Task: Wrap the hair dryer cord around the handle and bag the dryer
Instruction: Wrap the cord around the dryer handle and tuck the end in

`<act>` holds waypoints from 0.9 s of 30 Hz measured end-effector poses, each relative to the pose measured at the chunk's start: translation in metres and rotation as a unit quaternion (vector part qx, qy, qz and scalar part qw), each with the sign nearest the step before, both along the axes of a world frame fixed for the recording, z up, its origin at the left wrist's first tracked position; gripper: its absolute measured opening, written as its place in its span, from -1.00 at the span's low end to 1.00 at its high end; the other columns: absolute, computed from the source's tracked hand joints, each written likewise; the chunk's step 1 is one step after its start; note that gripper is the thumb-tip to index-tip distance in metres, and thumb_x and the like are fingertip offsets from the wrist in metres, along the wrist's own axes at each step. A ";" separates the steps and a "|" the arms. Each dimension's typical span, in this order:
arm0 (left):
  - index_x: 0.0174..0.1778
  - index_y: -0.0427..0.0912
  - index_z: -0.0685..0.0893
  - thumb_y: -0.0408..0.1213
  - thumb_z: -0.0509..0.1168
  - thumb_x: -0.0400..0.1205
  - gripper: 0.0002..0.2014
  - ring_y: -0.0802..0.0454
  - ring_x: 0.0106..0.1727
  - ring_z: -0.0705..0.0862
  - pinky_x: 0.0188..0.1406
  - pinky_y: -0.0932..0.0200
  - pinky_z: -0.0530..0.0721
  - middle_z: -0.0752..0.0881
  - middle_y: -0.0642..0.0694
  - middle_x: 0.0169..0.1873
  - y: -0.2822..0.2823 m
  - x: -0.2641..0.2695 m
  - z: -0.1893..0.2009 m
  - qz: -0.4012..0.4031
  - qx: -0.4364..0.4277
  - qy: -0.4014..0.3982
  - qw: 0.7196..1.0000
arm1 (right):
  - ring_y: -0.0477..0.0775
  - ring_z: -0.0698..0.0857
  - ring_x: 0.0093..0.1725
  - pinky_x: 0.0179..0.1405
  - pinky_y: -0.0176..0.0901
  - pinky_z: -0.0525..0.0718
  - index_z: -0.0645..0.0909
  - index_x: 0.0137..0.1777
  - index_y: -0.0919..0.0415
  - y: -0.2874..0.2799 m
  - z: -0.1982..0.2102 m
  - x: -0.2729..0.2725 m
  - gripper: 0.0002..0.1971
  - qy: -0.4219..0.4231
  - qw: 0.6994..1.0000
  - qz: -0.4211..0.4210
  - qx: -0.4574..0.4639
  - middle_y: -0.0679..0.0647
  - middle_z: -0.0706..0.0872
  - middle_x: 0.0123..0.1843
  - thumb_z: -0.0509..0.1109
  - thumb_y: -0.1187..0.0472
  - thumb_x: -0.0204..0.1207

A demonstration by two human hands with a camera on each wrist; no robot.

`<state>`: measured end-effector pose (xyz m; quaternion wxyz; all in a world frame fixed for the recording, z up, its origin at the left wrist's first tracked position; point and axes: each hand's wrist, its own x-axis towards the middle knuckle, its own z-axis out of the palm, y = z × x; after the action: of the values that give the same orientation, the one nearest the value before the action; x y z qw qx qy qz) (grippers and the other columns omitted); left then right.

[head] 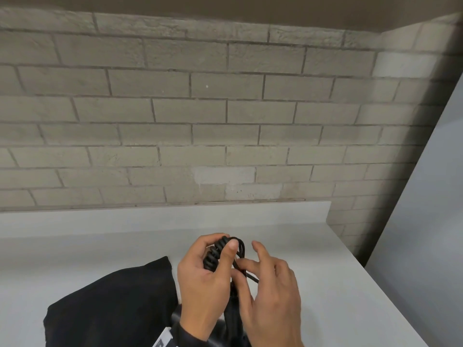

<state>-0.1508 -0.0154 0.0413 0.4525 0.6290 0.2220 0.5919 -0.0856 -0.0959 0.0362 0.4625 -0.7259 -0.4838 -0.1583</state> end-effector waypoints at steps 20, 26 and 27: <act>0.05 0.11 0.69 0.14 0.31 0.67 -0.78 0.13 -0.46 0.67 -0.49 0.08 0.65 0.72 0.13 -0.38 0.045 0.001 -0.002 -0.023 0.267 0.100 0.958 | -0.08 0.55 -0.38 -0.22 -0.17 0.55 0.58 0.22 0.21 -0.012 0.059 0.047 -0.72 0.538 0.785 0.288 -0.104 0.03 0.65 -0.37 0.48 0.23 0.54; 0.00 0.11 0.66 0.19 0.23 0.69 -0.74 0.13 -0.49 0.65 -0.51 0.06 0.63 0.69 0.13 -0.43 0.053 -0.004 -0.005 0.014 0.249 0.118 0.961 | 0.13 0.77 0.06 0.22 -0.04 0.65 0.42 0.35 0.07 -0.014 0.010 0.023 -0.42 0.445 0.839 0.313 0.018 0.21 0.79 -0.08 0.54 0.26 0.36; 0.00 0.10 0.67 0.17 0.24 0.69 -0.75 0.13 -0.49 0.64 -0.52 0.07 0.62 0.68 0.13 -0.43 0.053 -0.004 -0.004 0.012 0.261 0.122 0.958 | 0.18 0.78 0.08 0.18 -0.08 0.67 0.41 0.34 0.11 -0.014 0.006 0.022 -0.42 0.464 0.826 0.317 0.041 0.24 0.79 -0.09 0.55 0.25 0.34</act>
<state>-0.1552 0.0373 0.0372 0.2349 0.7896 0.1207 0.5538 -0.0639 -0.1104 0.0426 0.6862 -0.5010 -0.4092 0.3327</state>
